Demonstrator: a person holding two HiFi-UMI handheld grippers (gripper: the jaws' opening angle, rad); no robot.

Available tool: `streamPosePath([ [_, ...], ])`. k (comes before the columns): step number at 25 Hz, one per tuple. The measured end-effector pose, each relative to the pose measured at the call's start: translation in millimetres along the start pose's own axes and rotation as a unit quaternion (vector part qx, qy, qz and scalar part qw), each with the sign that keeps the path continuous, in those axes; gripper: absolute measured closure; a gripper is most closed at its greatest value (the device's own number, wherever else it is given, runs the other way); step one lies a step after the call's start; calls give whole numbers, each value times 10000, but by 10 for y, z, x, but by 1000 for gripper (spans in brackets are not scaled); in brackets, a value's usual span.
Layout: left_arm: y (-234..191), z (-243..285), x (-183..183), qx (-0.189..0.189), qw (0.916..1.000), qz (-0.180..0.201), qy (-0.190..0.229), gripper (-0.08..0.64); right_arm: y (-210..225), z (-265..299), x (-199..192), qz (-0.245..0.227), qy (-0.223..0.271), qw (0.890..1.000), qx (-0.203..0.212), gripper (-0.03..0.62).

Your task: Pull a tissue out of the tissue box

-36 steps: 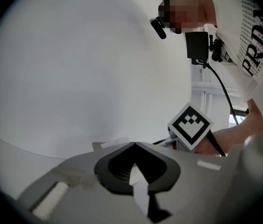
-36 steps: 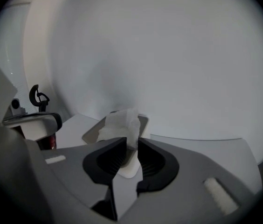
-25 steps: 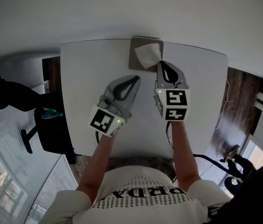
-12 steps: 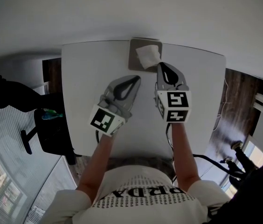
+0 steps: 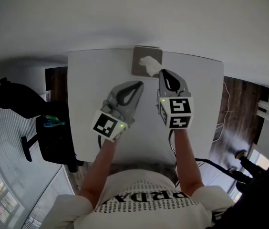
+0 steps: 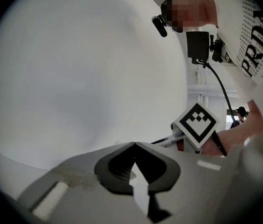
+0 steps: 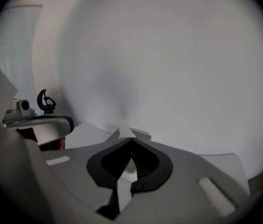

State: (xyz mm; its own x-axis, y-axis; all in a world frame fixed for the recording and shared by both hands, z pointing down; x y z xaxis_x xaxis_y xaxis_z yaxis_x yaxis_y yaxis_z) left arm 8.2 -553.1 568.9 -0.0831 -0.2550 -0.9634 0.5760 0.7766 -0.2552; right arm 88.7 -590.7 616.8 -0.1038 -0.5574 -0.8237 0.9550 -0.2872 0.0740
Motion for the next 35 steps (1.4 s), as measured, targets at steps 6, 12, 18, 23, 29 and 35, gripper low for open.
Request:
streamPosePath([
  [6,117,-125,137,-34,9999,93,-21,568,-62,-196,111,-20,51,10000,11,583],
  [12,225,-241,331,-45,9997,189,116,568,-150,-397,209,-62,113,9999,33,583],
  [18,399,-328,484,-89,9991,415,49,568,-256,-650,353,-193,215,9996,58,583],
  [23,544,-452,501,-182,9984,530,-91,568,-363,-907,467,-339,353,9988,61,583],
  [29,758,-635,654,-209,9983,530,-147,568,-496,-1257,592,-421,495,9979,74,583],
  [35,943,-798,847,-201,9983,534,-99,568,-620,-1562,744,-543,726,9958,112,583],
])
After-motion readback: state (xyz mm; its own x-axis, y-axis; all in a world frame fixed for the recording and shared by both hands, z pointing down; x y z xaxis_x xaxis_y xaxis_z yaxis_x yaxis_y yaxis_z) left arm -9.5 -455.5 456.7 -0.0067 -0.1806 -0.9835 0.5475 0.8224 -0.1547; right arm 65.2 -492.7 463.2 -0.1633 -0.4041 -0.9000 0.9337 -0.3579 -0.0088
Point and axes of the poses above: the fingertips, and each gripper's own axes: z forward along the fingers, y to its right, x out of its top, the point moved 1 cm from there along -z, backward along the fingers, and after that the axes turned 1 degree about -x, right-handed, at the moved point
